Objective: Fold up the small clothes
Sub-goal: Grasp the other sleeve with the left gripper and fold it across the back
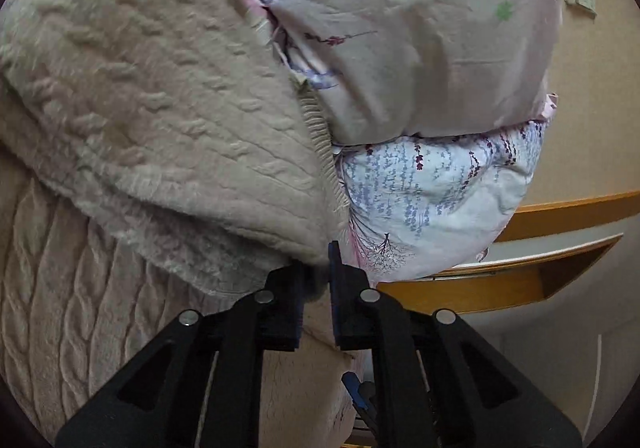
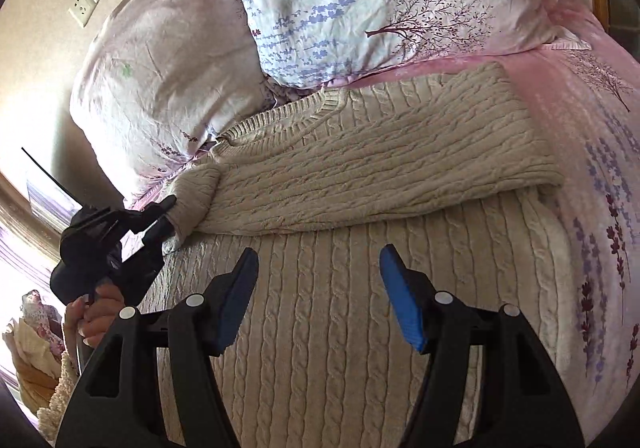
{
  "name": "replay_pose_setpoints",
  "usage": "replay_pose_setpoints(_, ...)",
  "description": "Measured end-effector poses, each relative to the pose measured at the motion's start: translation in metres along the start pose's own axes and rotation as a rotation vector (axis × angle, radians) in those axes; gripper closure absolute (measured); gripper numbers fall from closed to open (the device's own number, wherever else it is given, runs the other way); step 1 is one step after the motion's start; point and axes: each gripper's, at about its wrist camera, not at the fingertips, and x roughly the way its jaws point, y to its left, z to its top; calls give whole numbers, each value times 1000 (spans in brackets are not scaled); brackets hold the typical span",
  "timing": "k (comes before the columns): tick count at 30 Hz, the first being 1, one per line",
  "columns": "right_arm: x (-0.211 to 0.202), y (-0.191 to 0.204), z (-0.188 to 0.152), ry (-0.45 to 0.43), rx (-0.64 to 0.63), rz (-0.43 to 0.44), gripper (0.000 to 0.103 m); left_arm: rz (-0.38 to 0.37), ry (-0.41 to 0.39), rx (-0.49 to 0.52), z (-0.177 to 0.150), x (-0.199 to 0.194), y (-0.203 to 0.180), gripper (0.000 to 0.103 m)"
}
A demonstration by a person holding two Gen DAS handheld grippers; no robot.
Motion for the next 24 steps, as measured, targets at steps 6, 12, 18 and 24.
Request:
replay_pose_setpoints(6, 2, -10, -1, -4, 35, 9, 38, 21, -185, -39, 31, -56, 4, 67)
replay_pose_setpoints(12, 4, -8, -7, 5, 22, 27, 38, 53, -263, -150, 47, -73, 18, 84)
replay_pose_setpoints(18, -10, -19, -6, -39, 31, 15, 38, -61, -248, 48, 29, -39, -42, 96)
replay_pose_setpoints(24, -19, -40, -2, -78, 78, -21, 38, 58, -21, 561, -42, 49, -120, 95)
